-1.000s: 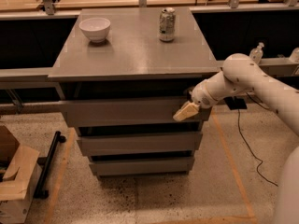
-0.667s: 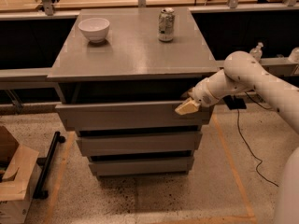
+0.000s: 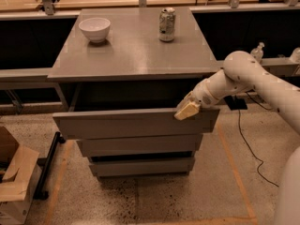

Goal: Open top drawer

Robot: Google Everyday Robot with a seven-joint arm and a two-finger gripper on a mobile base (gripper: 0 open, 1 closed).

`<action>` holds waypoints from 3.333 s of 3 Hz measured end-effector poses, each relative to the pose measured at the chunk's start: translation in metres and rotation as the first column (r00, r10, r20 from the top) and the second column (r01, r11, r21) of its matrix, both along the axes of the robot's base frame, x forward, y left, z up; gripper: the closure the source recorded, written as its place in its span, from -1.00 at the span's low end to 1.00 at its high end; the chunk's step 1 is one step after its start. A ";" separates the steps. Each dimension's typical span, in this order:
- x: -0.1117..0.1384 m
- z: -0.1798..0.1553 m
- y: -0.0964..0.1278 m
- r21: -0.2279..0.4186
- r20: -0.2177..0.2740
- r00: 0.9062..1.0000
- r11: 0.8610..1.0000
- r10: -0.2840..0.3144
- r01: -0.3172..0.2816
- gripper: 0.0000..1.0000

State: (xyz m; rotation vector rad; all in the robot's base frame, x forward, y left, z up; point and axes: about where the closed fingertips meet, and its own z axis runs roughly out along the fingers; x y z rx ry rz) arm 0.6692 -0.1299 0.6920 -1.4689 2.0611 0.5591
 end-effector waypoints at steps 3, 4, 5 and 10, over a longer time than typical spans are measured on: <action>-0.001 -0.006 0.002 -0.039 -0.033 0.999 0.999 0.018 -0.019 -1.00; -0.027 -0.026 0.002 -0.026 -0.112 0.994 1.000 -0.004 0.001 -1.00; -0.032 -0.014 0.002 -0.023 -0.127 0.992 1.000 -0.008 0.006 -1.00; -0.048 -0.009 0.004 -0.025 -0.190 0.982 1.000 0.006 -0.011 -1.00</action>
Offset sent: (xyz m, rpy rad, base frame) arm -0.0895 -0.0094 -0.1024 -0.0845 0.4071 -0.0162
